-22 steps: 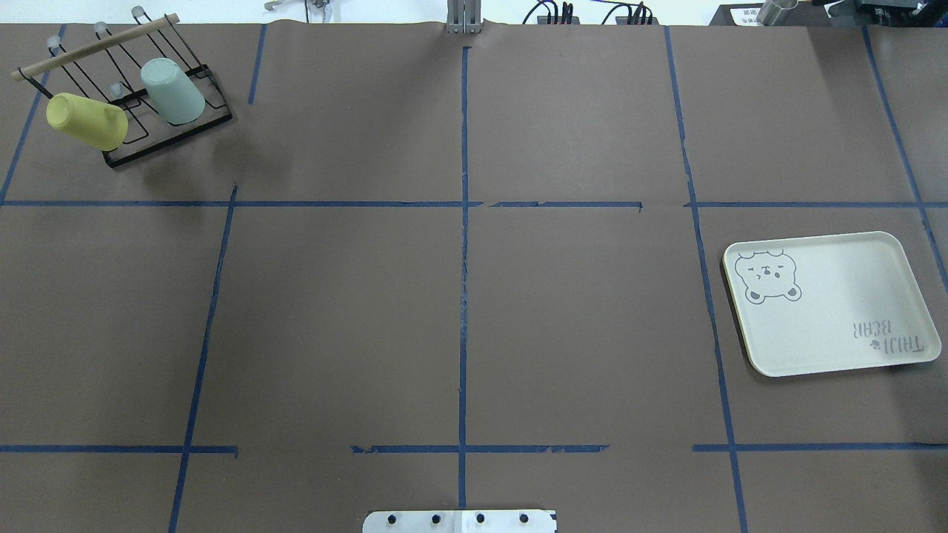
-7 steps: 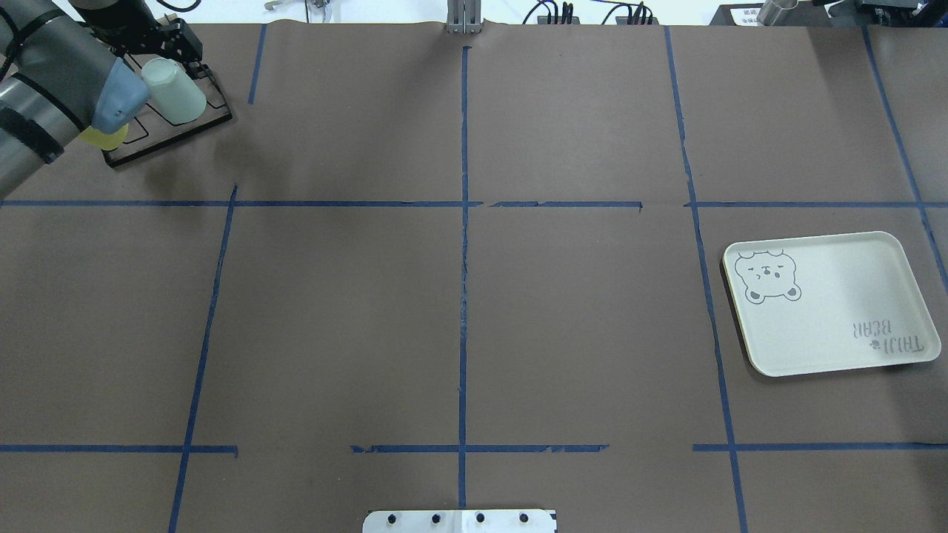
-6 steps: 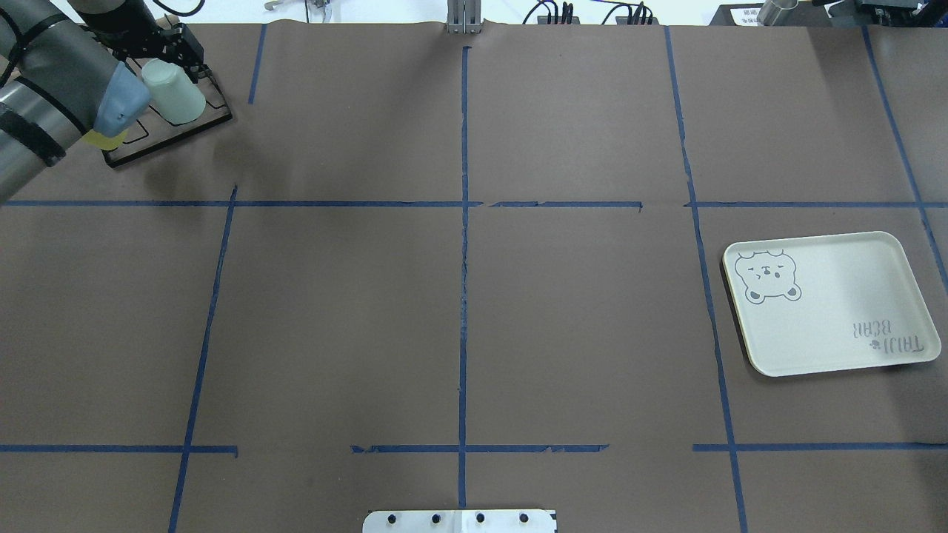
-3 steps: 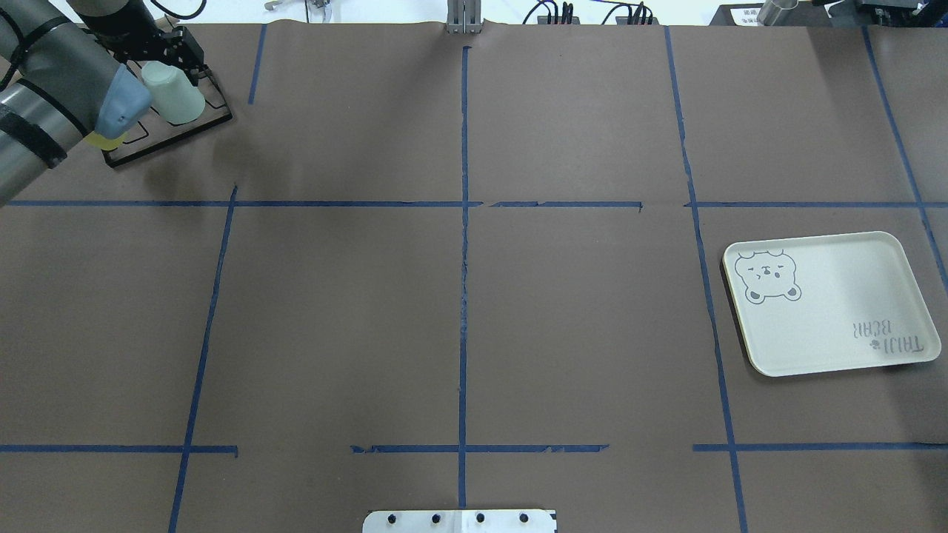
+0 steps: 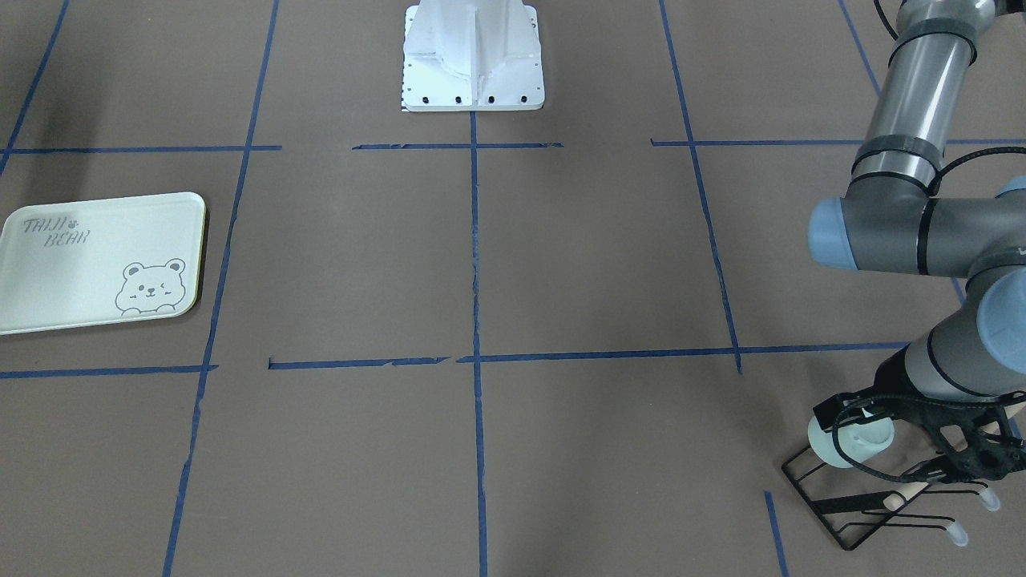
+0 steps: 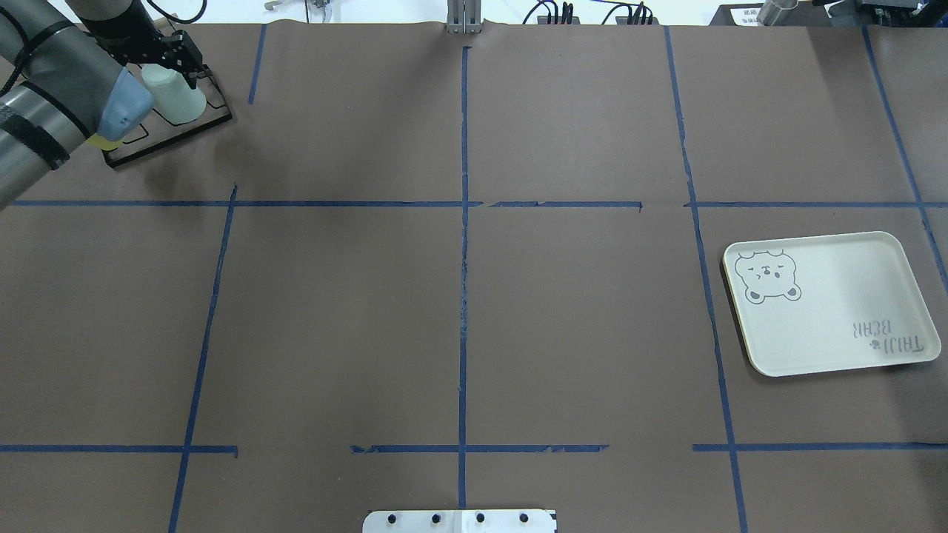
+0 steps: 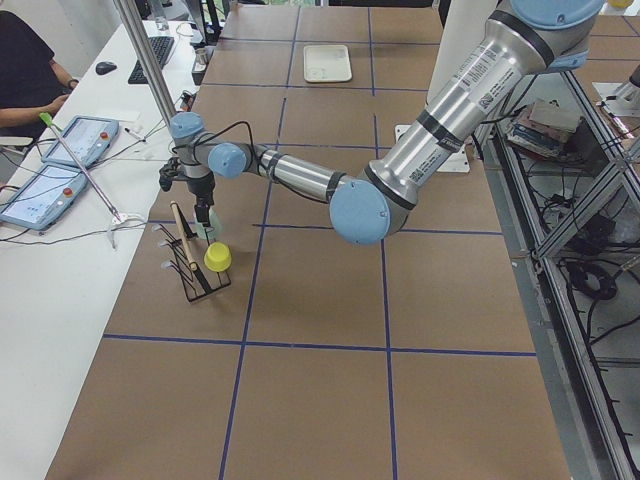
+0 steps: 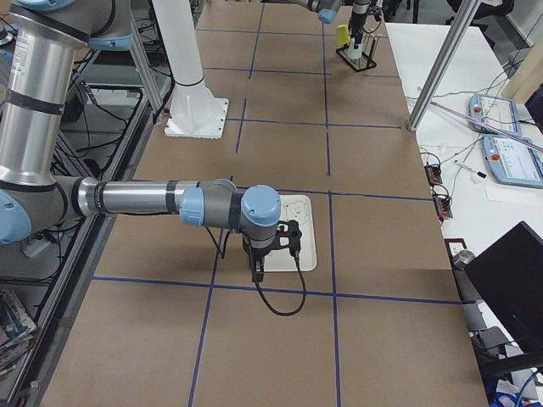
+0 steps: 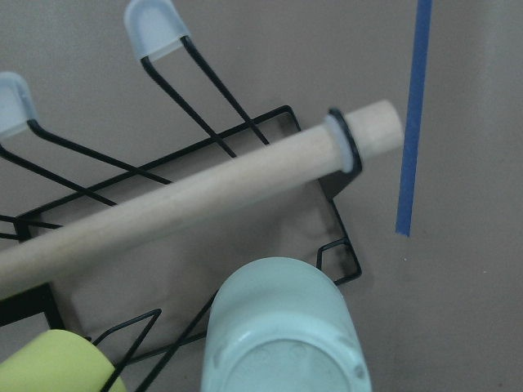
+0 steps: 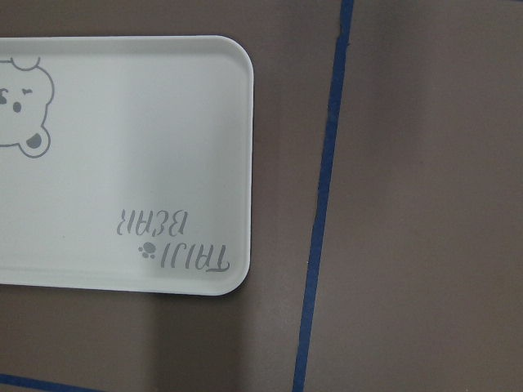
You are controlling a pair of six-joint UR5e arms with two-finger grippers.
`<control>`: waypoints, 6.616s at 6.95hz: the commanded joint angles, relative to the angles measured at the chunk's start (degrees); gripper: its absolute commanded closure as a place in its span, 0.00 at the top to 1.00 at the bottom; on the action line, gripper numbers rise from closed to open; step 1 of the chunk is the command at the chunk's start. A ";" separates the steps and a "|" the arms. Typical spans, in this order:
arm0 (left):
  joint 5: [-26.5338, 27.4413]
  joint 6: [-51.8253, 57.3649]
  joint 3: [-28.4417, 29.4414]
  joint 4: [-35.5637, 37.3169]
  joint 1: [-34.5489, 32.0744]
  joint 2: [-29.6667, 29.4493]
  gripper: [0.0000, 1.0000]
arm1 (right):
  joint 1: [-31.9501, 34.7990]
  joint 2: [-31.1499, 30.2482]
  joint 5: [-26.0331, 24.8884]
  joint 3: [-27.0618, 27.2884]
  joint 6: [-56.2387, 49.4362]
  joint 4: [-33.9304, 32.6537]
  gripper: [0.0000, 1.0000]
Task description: Left arm grabs green cup and hands to right arm on tray
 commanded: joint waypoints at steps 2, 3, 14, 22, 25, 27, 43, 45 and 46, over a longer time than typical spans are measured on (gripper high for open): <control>1.04 -0.10 1.41 -2.46 0.02 -0.22 0.93 | -0.13 0.00 0.09 -0.03 0.03 0.00 1.00; 1.04 -0.36 1.42 -2.47 0.02 -0.31 0.87 | -0.13 0.00 0.00 -0.03 0.03 0.00 1.00; 0.69 -9.26 -33.27 6.60 0.76 8.48 0.08 | -3.72 3.05 9.96 2.25 0.11 0.09 0.99; 5.09 -69.40 -35.60 -57.82 28.49 14.80 0.09 | -11.45 23.35 13.97 4.18 13.16 0.09 0.98; 11.20 -79.33 -35.15 -71.95 28.93 14.89 0.09 | -15.16 30.82 15.19 8.22 28.97 0.09 0.99; 13.51 -82.35 -34.35 -76.19 29.63 14.72 0.09 | -15.16 33.92 15.91 9.72 42.05 4.79 0.99; 17.48 -95.81 -34.35 -92.73 36.23 12.26 0.09 | -47.94 38.75 -18.37 0.41 126.77 96.42 0.98; 17.57 -95.73 -34.35 -92.73 36.93 11.82 0.09 | -49.00 38.93 -18.28 0.41 126.68 96.50 0.97; 17.74 -95.73 -34.35 -92.73 36.93 11.56 0.09 | -49.26 39.54 -18.28 0.41 126.68 96.42 0.97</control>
